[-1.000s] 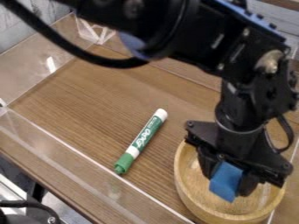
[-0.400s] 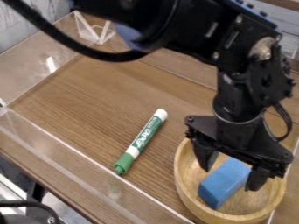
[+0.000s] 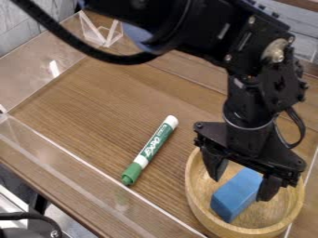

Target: Put the blue block in the brown bowl

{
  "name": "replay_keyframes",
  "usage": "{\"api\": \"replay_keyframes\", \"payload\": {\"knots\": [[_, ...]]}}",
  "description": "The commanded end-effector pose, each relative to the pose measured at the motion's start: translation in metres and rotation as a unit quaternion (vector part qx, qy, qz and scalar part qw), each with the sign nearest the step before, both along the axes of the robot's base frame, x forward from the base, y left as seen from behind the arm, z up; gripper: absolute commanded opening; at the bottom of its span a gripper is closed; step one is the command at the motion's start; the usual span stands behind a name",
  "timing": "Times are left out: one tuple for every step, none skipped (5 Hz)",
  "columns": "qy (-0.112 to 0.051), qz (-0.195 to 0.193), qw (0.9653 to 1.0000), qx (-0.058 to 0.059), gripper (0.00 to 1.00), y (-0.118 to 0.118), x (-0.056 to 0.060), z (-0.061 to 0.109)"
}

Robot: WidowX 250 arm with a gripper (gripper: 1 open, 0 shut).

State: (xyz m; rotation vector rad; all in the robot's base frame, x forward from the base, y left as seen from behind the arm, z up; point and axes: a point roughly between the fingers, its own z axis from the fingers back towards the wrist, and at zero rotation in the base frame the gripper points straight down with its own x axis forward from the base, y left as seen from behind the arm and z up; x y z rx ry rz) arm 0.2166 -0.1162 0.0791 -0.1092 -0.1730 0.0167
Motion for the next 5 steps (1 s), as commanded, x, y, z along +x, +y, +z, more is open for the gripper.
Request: {"api": "replay_keyframes", "payload": {"knots": [[-0.020, 0.005, 0.9997, -0.009, 1.00, -0.001, 0.011, 0.010], [-0.017, 0.007, 0.9998, -0.007, 1.00, 0.000, 0.012, 0.006], [-0.013, 0.008, 0.9999, -0.005, 1.00, 0.001, 0.013, 0.003], [-0.010, 0.009, 0.9999, -0.003, 1.00, 0.002, 0.013, 0.000], [-0.007, 0.010, 0.9999, -0.002, 1.00, 0.003, 0.014, -0.003]]}}
